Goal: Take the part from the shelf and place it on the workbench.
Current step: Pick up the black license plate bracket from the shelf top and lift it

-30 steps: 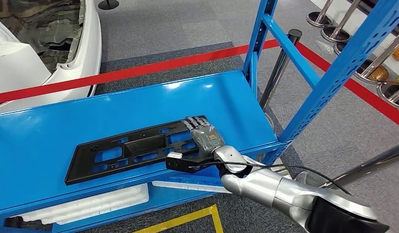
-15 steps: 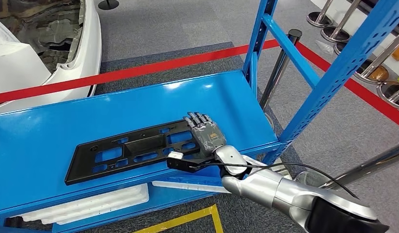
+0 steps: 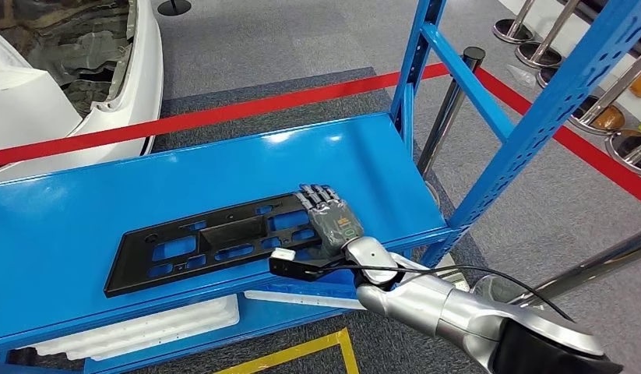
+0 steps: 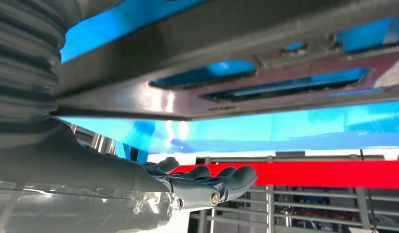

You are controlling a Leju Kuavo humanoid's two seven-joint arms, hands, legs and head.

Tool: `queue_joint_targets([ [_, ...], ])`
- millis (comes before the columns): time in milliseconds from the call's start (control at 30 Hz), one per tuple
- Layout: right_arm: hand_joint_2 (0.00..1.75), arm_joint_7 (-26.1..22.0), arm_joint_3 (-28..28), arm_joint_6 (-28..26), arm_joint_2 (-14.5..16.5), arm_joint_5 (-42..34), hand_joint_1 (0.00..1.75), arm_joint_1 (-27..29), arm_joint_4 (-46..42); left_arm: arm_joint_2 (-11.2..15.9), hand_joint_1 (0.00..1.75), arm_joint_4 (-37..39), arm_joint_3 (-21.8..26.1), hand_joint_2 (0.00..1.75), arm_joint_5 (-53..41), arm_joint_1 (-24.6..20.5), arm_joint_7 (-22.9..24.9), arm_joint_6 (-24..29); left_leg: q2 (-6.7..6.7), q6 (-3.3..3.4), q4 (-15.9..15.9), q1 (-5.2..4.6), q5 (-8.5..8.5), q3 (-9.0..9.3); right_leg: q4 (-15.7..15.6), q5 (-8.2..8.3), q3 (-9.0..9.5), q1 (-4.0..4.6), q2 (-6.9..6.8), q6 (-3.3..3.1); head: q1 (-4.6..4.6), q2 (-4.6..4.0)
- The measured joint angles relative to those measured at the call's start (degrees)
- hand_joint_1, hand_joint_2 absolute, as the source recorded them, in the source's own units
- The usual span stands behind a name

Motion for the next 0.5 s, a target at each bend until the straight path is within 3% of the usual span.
queue_joint_targets([
  [333,1.75,-1.64,0.0,0.03,0.0,-0.69,0.06,0.23,0.58,0.0,0.0,0.0,0.0,0.0,-0.11,-0.01,-0.02,0.02,0.01,0.0,0.0,0.0,0.0,0.04,0.0,0.0,0.03,0.0,0.01,0.0,0.01,0.0],
  [367,1.75,-1.67,0.0,-0.04,0.0,-0.52,0.24,0.25,0.63,0.0,0.0,0.0,0.0,0.0,-0.15,-0.01,-0.02,0.01,0.01,0.0,0.0,0.0,0.0,0.04,0.0,0.0,0.03,0.0,0.01,0.0,0.01,0.0],
  [467,1.75,-1.66,0.0,-0.34,0.0,-0.05,1.45,0.43,0.76,0.0,0.0,0.0,0.0,0.0,-0.27,-0.01,-0.01,-0.02,0.01,0.0,0.0,0.0,0.0,0.05,0.0,0.0,0.04,0.0,0.01,0.0,0.01,0.0],
  [500,1.75,-1.66,0.0,-0.5,0.0,0.09,1.71,0.54,0.83,0.0,0.0,0.0,0.0,0.0,-0.29,0.0,0.0,-0.03,0.01,0.0,0.0,0.0,0.0,0.05,0.0,0.0,0.04,0.0,0.01,0.0,0.01,0.0],
])
